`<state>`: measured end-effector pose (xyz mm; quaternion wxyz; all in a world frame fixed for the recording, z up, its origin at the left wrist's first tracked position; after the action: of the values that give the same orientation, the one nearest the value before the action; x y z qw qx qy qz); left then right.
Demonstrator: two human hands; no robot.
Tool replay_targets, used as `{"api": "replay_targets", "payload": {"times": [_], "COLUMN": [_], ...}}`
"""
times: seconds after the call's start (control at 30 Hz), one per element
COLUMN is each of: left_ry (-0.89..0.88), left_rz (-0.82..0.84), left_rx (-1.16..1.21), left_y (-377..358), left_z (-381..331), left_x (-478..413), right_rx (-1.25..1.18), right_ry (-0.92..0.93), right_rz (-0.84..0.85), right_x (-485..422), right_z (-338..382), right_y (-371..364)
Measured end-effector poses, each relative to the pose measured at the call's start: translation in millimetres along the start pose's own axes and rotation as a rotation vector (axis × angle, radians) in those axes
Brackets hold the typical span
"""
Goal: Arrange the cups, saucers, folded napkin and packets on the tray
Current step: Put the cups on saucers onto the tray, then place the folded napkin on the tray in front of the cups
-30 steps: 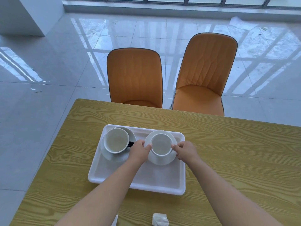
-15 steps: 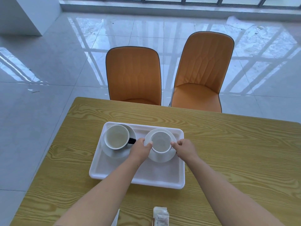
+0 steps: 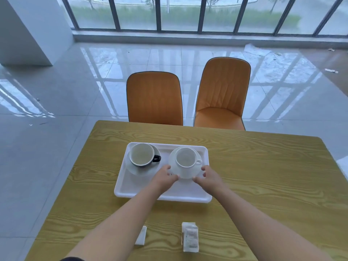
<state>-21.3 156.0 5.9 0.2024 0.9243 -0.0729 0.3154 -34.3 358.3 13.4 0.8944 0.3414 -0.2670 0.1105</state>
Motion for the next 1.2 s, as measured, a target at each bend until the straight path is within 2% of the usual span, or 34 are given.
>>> {"api": "replay_targets", "payload": {"times": [0.2,0.43,0.57,0.8,1.2], "left_ry": [-0.083,-0.162,-0.139,-0.163,-0.149], "left_rz": [-0.056,-0.113,-0.132,-0.144,-0.088], "left_rx": [-0.155,-0.364,-0.364,-0.615,-0.751], "left_y": [2.2,-4.4,-5.1,-4.3,32.4], "left_z": [-8.7,-9.9,-4.9,6.3,62.4], "left_x": [51.6,104.1,120.9,140.1,143.5], "right_rx": [0.181,0.331,0.432,0.501,0.589], "right_ry": [0.165,0.258,0.277,0.294,0.263], "right_rz": [-0.003,-0.035,-0.026,0.012,0.082], "right_x": [47.2,96.5,112.2,124.6,127.0], "right_z": [12.5,11.5,4.9,-1.2,18.2], "right_y": [7.0,13.3,10.9,-5.9,-82.2]}}
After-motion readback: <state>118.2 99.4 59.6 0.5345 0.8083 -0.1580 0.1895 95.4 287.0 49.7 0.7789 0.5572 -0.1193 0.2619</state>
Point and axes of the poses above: each hand's wrist, its own x-axis away from the middle knuckle, its own y-axis out of the back of the hand, z = x × y, the point moved 6 cm from there along -x, towards the middle knuckle, and after that the axes turned 2 degrees about z, right-handed, at the moved point
